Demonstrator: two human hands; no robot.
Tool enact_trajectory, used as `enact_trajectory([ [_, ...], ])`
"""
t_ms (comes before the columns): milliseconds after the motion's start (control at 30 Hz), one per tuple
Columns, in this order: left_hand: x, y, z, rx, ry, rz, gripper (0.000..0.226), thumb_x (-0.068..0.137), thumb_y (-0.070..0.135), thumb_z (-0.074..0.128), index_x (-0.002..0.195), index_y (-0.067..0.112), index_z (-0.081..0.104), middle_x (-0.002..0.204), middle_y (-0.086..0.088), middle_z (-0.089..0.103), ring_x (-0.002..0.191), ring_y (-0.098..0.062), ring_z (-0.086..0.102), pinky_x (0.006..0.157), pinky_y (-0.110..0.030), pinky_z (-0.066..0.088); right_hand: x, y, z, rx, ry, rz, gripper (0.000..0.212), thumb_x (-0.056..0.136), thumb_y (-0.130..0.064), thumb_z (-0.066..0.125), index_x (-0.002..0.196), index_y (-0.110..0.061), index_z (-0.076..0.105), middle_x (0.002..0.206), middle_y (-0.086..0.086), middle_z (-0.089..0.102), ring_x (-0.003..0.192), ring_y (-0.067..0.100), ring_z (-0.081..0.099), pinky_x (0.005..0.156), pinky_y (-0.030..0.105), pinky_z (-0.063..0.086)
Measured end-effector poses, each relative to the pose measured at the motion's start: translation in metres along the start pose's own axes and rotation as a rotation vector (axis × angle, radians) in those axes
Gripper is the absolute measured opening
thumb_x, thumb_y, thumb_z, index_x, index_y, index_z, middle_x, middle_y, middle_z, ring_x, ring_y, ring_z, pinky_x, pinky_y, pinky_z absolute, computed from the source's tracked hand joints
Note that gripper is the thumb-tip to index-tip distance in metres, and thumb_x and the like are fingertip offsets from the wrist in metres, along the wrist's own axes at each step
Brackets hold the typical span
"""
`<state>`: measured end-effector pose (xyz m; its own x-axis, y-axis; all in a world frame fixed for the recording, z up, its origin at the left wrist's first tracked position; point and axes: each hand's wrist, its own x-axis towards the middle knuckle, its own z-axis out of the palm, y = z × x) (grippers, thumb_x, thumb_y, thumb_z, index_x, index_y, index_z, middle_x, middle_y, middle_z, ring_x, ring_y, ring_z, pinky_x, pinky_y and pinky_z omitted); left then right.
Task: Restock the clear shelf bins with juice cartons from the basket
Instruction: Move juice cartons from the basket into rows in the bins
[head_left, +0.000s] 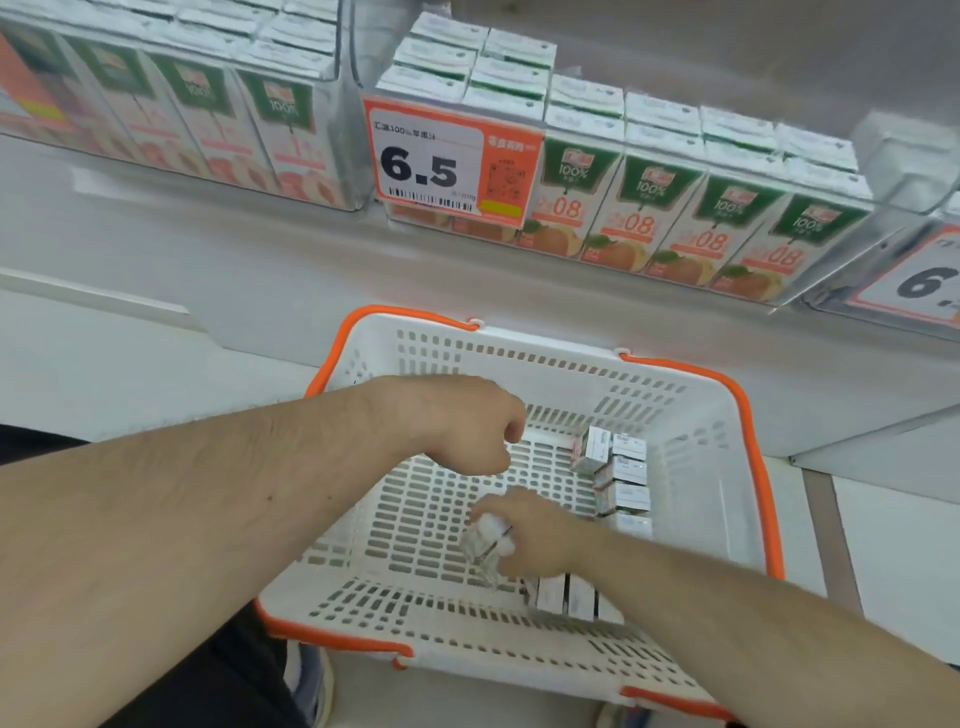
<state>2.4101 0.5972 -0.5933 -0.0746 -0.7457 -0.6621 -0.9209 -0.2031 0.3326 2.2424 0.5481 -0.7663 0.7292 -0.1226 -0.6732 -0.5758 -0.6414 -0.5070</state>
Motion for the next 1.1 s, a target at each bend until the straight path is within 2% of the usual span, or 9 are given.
enact_trajectory([
  [233,-0.015,-0.006,-0.014,-0.053,-0.021,-0.048,0.068,0.086,0.024,0.060,0.147,0.027,0.029,0.137,0.000,0.046,0.115,-0.021,0.054,0.096,-0.040,0.050,-0.078,-0.040,-0.104,0.514,0.122,0.043,0.052,0.083,0.007,0.068,0.122,-0.023,0.054,0.088,-0.009,0.047,0.054,-0.010,0.052,0.053,0.015,0.044],
  [433,-0.026,0.001,-0.008,-0.719,-0.012,0.103,0.078,0.069,0.041,0.083,0.133,0.034,0.040,0.131,0.006,0.054,0.118,-0.019,0.058,0.095,-0.038,0.051,-0.124,-0.081,-0.137,0.724,0.196,-0.105,0.056,0.060,0.002,0.069,0.099,-0.038,0.070,0.120,0.013,0.059,0.085,0.016,0.058,0.062,0.024,0.046],
  [567,-0.036,0.009,-0.010,-1.032,0.095,0.163,0.070,0.066,0.050,0.085,0.124,0.023,0.056,0.118,-0.005,0.069,0.108,-0.027,0.067,0.089,-0.046,0.056,-0.155,-0.099,-0.151,0.839,0.269,-0.159,0.077,0.065,0.003,0.068,0.124,-0.046,0.058,0.115,0.022,0.063,0.086,0.025,0.061,0.067,0.028,0.053],
  [700,-0.053,0.005,-0.029,-1.301,0.185,0.232,0.017,0.091,0.010,0.061,0.108,0.013,0.062,0.085,-0.008,0.073,0.069,-0.024,0.064,0.057,-0.031,0.054,-0.186,-0.119,-0.158,0.628,0.497,-0.201,0.103,0.063,-0.007,0.082,0.139,-0.053,0.031,0.121,0.010,0.064,0.091,0.025,0.068,0.076,0.036,0.054],
  [800,-0.068,-0.007,-0.044,-1.439,0.269,0.308,0.039,0.075,-0.003,0.055,0.111,0.010,0.058,0.093,-0.010,0.074,0.074,-0.024,0.070,0.045,-0.027,0.050,-0.204,-0.139,-0.160,0.148,0.759,-0.162,0.107,0.069,-0.020,0.084,0.136,-0.065,0.014,0.120,-0.018,0.055,0.079,-0.009,0.056,0.075,0.016,0.039],
  [900,-0.081,-0.015,-0.049,-1.340,0.298,0.383,0.053,0.054,-0.003,0.053,0.103,0.011,0.066,0.093,-0.015,0.069,0.072,-0.026,0.069,0.048,-0.028,0.047,-0.211,-0.148,-0.164,-0.024,0.959,-0.155,0.103,0.072,-0.032,0.080,0.130,-0.074,0.006,0.116,-0.027,0.054,0.107,-0.009,0.050,0.085,0.010,0.036],
  [967,-0.086,-0.011,-0.047,-1.140,0.389,0.402,0.049,0.051,-0.002,0.057,0.092,0.021,0.071,0.088,-0.008,0.063,0.068,-0.022,0.060,0.054,-0.029,0.045,-0.209,-0.150,-0.165,-0.039,1.069,-0.150,0.098,0.072,-0.038,0.078,0.134,-0.070,0.010,0.108,-0.029,0.056,0.104,-0.006,0.053,0.083,0.009,0.039],
  [1033,-0.089,-0.007,-0.041,-0.706,0.556,0.443,0.048,0.053,0.012,0.062,0.092,0.039,0.069,0.124,0.009,0.055,0.106,-0.009,0.058,0.076,-0.030,0.052,-0.205,-0.152,-0.167,-0.010,1.218,-0.165,0.093,0.067,-0.045,0.077,0.141,-0.059,0.023,0.098,-0.032,0.058,0.093,-0.004,0.057,0.079,0.016,0.047],
  [1100,-0.092,-0.001,-0.036,-0.306,0.664,0.493,0.052,0.059,0.028,0.059,0.106,0.050,0.063,0.154,0.021,0.018,0.132,0.003,0.039,0.094,-0.029,0.048,-0.204,-0.156,-0.168,0.069,1.340,-0.178,0.094,0.065,-0.047,0.081,0.142,-0.052,0.028,0.094,-0.030,0.059,0.085,-0.002,0.060,0.077,0.027,0.053],
])
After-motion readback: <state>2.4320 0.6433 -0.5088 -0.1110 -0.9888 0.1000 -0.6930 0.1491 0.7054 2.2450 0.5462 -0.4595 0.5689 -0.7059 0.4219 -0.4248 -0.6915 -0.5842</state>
